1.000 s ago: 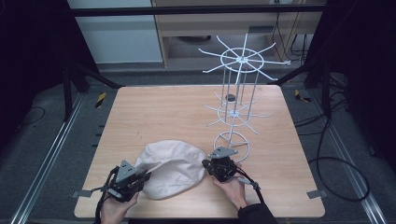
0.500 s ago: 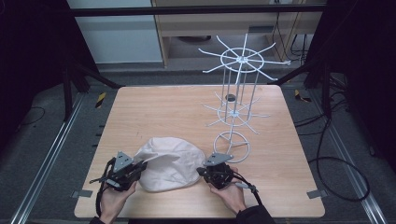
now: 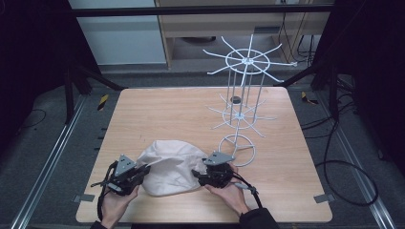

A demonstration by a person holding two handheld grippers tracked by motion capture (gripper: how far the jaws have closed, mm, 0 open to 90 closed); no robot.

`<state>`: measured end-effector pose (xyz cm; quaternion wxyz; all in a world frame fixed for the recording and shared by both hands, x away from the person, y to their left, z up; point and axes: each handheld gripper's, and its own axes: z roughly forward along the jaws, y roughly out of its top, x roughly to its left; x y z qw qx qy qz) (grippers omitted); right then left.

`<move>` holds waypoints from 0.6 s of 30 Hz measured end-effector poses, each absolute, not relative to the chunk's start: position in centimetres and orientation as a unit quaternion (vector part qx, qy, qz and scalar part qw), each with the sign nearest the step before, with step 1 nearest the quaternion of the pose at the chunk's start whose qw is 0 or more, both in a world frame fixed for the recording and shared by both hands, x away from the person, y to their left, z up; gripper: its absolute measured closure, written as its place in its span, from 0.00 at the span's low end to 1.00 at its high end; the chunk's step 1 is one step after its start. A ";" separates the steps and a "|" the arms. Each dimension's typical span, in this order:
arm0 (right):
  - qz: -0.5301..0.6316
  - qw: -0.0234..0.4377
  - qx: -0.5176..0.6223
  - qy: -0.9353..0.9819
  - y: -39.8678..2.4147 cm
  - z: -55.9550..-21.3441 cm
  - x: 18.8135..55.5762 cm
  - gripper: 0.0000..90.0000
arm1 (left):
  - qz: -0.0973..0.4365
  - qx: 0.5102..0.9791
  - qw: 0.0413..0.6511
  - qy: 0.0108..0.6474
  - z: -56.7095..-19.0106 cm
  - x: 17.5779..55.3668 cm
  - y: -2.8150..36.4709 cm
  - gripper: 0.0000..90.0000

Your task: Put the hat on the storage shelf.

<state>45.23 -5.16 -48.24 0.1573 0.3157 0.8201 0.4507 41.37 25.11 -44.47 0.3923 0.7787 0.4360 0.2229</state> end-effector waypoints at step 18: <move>0.421 0.188 0.318 0.828 -5.4 -48.3 45.0 0.99 | 0.234 0.773 0.389 0.444 -44.6 42.3 25.1 0.96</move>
